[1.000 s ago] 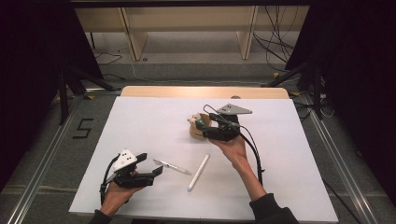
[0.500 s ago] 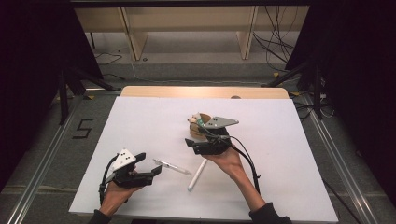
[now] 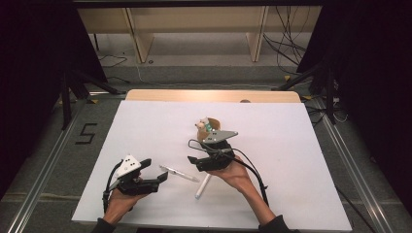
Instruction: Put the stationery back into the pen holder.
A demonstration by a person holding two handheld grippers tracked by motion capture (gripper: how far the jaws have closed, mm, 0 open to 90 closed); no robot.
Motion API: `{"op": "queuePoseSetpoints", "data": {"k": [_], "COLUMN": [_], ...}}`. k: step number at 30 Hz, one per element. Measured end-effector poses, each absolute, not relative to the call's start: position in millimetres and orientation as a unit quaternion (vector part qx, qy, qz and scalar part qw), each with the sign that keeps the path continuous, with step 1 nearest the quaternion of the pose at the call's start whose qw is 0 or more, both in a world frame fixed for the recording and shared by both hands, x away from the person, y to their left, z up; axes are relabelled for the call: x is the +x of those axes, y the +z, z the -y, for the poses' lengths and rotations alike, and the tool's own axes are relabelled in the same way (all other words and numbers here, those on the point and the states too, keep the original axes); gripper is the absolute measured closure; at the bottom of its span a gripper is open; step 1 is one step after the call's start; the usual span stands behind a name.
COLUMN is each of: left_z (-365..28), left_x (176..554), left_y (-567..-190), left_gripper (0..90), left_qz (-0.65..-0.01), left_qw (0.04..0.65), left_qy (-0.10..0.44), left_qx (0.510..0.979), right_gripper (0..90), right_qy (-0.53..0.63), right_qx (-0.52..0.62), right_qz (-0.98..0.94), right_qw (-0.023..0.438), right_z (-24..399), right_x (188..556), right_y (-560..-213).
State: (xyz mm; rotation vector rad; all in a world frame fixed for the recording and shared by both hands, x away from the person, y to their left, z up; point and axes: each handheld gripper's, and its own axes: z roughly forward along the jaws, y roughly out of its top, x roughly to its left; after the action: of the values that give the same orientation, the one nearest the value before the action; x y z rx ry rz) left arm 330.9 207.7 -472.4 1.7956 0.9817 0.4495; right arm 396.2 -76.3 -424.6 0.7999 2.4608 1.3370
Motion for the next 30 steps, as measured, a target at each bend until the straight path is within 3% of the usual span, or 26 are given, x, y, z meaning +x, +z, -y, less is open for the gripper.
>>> {"op": "queuePoseSetpoints", "data": {"k": [30], "left_z": [-208.2], "left_x": [330.8], "left_y": [-471.8], "left_gripper": [15.7], "left_qz": [-0.404], "left_qw": [0.501], "left_qy": [0.184], "left_qx": [0.743], "right_gripper": [36.3], "right_qy": [0.341], "right_qx": [0.231], "right_qz": [-0.909], "right_qw": [0.061], "right_z": [52.0], "right_x": [388.6], "right_y": [-454.3]}}
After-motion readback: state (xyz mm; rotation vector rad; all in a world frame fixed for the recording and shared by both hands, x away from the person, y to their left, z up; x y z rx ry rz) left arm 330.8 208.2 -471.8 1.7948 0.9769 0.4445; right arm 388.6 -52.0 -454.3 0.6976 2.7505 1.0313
